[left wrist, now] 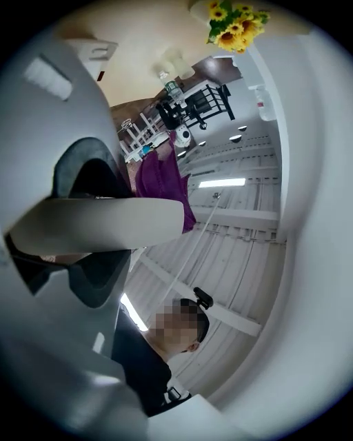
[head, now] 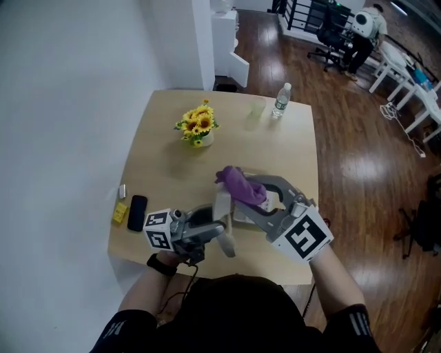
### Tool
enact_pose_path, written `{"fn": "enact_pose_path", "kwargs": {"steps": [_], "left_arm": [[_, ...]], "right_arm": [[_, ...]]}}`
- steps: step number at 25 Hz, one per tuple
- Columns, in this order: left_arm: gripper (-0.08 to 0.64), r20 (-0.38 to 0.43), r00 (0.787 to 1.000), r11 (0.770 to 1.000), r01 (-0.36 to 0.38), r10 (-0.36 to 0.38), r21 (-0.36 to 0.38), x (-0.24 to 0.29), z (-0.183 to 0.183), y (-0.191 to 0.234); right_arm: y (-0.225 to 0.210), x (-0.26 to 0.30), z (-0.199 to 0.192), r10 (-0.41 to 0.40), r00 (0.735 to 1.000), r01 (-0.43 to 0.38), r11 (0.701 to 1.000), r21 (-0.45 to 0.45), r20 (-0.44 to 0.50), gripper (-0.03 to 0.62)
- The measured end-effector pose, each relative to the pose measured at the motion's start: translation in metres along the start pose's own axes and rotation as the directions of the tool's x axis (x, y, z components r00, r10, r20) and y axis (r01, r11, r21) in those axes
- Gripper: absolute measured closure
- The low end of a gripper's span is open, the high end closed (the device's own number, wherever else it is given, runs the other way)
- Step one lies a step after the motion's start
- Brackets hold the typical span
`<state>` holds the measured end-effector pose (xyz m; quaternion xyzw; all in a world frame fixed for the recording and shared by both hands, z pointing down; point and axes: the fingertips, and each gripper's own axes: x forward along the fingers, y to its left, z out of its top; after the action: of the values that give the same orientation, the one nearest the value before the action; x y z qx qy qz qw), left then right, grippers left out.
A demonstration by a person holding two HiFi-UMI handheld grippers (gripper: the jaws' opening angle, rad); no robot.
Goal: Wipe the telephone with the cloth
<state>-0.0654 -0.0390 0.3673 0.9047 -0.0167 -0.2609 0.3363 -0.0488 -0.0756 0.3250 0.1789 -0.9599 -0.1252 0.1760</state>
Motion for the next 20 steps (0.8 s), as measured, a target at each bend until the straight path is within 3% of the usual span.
{"fn": "enact_pose_path", "kwargs": {"steps": [4,7,13,15,17,20], "left_arm": [[0.345,0.000,1.000,1.000,0.000,0.000,0.004,0.002,0.004,-0.001],[0.345,-0.034,0.999,1.000,-0.013,0.014,0.014,0.000,-0.001,0.001],[0.345,0.008,1.000,1.000,-0.018,0.018,0.011,-0.001,0.008,0.005],[0.345,0.018,1.000,0.999,-0.022,0.021,0.025,0.001,0.013,0.006],[0.345,0.039,0.999,0.999,-0.020,0.018,0.036,0.002,0.021,0.005],[0.345,0.053,0.998,0.998,-0.020,0.017,0.061,0.004,0.032,0.001]], "right_arm": [[0.022,0.006,-0.007,0.023,0.996,-0.039,0.983,-0.177,-0.089,0.468],[0.033,0.005,-0.016,0.053,0.990,-0.080,0.974,-0.212,-0.130,0.466],[0.072,0.005,-0.040,0.156,0.955,-0.230,0.927,-0.297,-0.251,0.465],[0.085,0.004,-0.046,0.171,0.949,-0.248,0.923,-0.294,-0.265,0.465],[0.084,-0.002,-0.047,0.153,0.958,-0.213,0.946,-0.246,-0.242,0.463],[0.073,-0.017,-0.042,0.153,0.979,-0.162,0.985,-0.062,-0.135,0.463]]}}
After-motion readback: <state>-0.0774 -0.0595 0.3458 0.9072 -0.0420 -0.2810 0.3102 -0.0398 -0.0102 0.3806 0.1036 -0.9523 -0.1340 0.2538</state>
